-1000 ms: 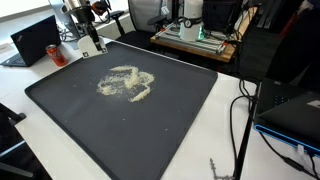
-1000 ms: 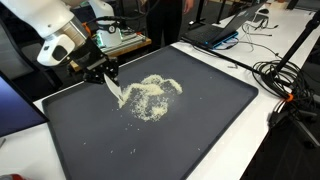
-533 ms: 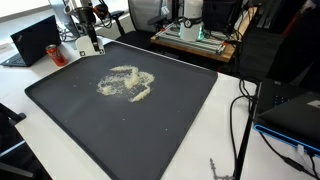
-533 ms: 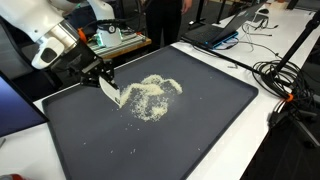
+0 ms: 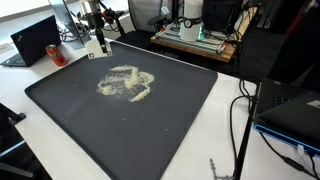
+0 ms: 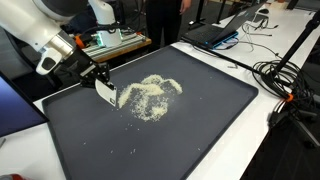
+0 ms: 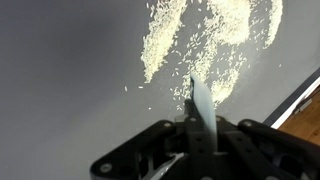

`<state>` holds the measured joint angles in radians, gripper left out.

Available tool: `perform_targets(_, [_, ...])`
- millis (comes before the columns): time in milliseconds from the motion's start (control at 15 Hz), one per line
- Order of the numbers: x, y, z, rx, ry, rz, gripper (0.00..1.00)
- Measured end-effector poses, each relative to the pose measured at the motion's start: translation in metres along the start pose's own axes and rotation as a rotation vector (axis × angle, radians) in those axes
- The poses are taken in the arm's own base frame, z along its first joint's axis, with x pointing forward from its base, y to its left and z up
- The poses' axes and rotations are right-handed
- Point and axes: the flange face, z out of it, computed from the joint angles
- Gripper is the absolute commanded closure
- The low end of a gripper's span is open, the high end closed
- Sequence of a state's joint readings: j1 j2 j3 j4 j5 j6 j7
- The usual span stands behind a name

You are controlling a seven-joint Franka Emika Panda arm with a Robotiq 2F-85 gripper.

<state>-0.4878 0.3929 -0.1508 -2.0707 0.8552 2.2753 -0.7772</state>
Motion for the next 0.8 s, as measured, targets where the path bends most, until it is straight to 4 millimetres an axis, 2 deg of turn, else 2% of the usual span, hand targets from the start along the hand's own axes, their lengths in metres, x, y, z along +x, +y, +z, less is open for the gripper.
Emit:
perform_targets(267, [-0.018, 0.02, 0.004, 0.026, -0.043, 0.014, 0.99])
perform_targets(800, [-0.033, 0.041, 0.006, 0.072, -0.1, 0.018, 0.99])
